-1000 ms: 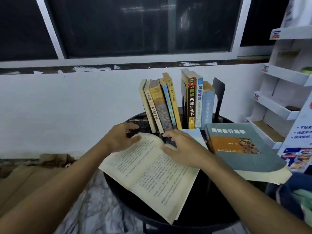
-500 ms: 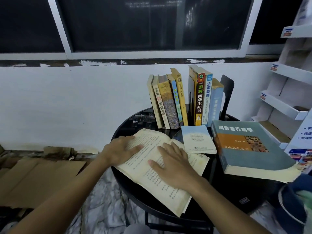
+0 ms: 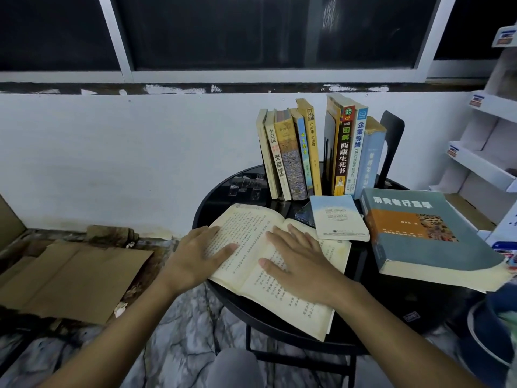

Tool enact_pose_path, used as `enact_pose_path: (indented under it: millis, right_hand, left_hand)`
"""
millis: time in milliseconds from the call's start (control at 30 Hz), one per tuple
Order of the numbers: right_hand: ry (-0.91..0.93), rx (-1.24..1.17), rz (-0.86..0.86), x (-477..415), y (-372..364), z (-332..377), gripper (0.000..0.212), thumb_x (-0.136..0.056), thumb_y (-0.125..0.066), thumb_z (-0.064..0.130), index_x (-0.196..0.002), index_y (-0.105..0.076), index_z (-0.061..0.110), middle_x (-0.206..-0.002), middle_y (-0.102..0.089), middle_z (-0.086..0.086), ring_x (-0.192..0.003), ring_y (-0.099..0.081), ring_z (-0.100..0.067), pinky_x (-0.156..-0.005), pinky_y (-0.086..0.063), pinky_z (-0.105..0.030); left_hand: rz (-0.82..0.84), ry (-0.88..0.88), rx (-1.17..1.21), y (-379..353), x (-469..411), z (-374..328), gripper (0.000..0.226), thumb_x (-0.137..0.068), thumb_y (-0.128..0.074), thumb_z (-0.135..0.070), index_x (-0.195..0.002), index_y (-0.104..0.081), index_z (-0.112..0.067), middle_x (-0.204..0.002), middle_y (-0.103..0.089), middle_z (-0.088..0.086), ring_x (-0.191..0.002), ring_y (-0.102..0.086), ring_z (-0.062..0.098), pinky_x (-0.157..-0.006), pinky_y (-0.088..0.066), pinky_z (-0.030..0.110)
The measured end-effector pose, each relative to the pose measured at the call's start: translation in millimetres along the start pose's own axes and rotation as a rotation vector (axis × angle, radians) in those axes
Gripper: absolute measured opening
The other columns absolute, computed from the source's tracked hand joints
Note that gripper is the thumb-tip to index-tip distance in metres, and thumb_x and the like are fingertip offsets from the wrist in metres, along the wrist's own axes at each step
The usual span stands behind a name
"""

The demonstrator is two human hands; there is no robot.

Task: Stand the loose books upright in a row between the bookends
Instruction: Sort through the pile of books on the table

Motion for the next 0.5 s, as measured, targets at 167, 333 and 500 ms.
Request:
enact_pose_path:
  millis: [167, 333, 500]
  right_hand:
    - [0.005, -0.011, -0.012, 3, 3, 2, 0.075, -0.098, -0.020, 0.069, -0.160, -0.007, 0.029, -0.167, 0.005, 0.012, -0.150, 0.018, -0.007, -0.124, 0.007, -0.042]
    - [0.018, -0.053, -0.040, 4, 13, 7, 0.072, -0.099, -0.028, 0.066, -0.159, -0.013, 0.029, -0.166, -0.006, 0.011, -0.151, 0.007, -0.006, -0.124, 0.000, -0.043]
    - [0.063, -0.206, -0.166, -2, 35, 16, 0.067, -0.099, -0.038, 0.062, -0.157, -0.023, 0.032, -0.159, -0.021, 0.020, -0.146, -0.018, -0.002, -0.120, -0.021, -0.034]
  left_hand:
    - [-0.026, 0.009, 0.090, 23, 1, -10, 0.082, -0.069, -0.072, -0.075, -0.132, -0.059, -0.023, -0.127, -0.063, -0.010, -0.117, -0.061, 0.015, -0.098, -0.053, 0.030]
    - [-0.032, 0.063, 0.182, 59, -8, -11, 0.079, -0.076, -0.084, -0.050, -0.141, -0.056, -0.014, -0.123, -0.068, -0.004, -0.109, -0.067, 0.017, -0.097, -0.056, 0.041]
    - [-0.059, -0.034, 0.334, 85, -5, -42, 0.030, -0.087, -0.079, -0.032, -0.113, -0.071, -0.020, -0.107, -0.074, -0.012, -0.097, -0.072, 0.010, -0.074, -0.055, 0.026]
Point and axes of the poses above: each hand's wrist, its own x-axis away from the middle knuckle, its own y-axis out of the back of the hand, z = x × y, the point moved 5 cm from there along -x, towards the middle knuckle
